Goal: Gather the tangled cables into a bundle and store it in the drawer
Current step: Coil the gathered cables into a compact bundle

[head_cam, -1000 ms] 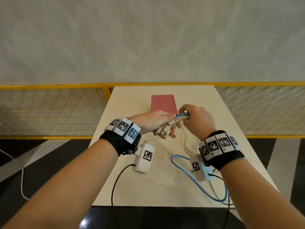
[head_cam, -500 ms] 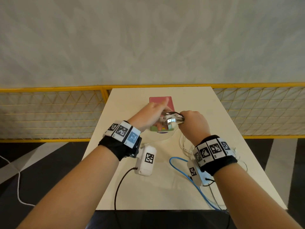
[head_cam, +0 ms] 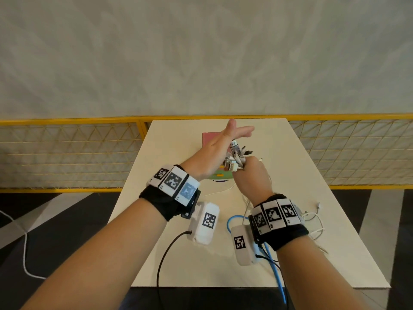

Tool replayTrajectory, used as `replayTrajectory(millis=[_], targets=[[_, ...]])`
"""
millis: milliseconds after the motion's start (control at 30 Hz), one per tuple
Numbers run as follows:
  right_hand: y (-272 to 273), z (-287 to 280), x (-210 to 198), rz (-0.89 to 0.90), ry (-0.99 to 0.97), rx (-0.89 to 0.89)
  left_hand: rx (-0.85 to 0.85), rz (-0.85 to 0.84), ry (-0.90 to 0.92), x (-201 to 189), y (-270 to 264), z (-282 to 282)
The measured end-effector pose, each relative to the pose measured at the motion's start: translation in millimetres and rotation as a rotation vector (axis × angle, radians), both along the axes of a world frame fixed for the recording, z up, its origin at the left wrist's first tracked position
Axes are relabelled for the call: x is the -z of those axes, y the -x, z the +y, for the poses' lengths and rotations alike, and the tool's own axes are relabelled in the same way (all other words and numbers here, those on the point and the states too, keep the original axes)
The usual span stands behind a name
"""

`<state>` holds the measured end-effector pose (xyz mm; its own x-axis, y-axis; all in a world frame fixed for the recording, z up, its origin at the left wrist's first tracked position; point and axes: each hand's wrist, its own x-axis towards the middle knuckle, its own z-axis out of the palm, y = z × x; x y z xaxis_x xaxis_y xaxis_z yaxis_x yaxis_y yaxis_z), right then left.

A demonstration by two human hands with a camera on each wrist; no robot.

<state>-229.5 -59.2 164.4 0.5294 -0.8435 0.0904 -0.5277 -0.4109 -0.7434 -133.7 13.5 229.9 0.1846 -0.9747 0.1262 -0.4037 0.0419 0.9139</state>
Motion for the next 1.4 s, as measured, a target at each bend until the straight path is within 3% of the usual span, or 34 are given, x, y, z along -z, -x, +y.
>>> replayTrajectory(millis=[200,367,567,700,767,867,933,1233,1300,1400], targets=[[-5,5,-3,-0.089,0.159,-0.111,0.024,-0.214,0.102,7,11,-9],[-2,9,-5,-0.307,-0.044,-0.133,-0.052,-0.148,0.136,7,4,-11],[3,11,-7,-0.317,-0.106,-0.141,0.013,-0.240,-0.069,2,1,-8],[8,9,-6,-0.259,-0.024,-0.033,-0.187,-0.166,0.253,-11,-3,4],[9,7,-5,-0.206,0.023,0.012,-0.182,-0.282,0.328,-15,-2,8],[9,9,-10,-0.127,0.075,0.036,-0.127,-0.646,0.226,-13,-3,8],[9,12,-13,-0.097,0.092,0.029,-0.134,-0.790,0.174,-12,-3,7],[8,14,-18,-0.086,0.110,0.098,-0.130,-0.959,0.125,-13,3,3],[8,11,-17,-0.100,0.102,0.109,-0.116,-0.957,0.089,-15,2,1],[9,6,-15,-0.114,0.079,0.119,-0.080,-0.733,0.052,-18,-4,2]])
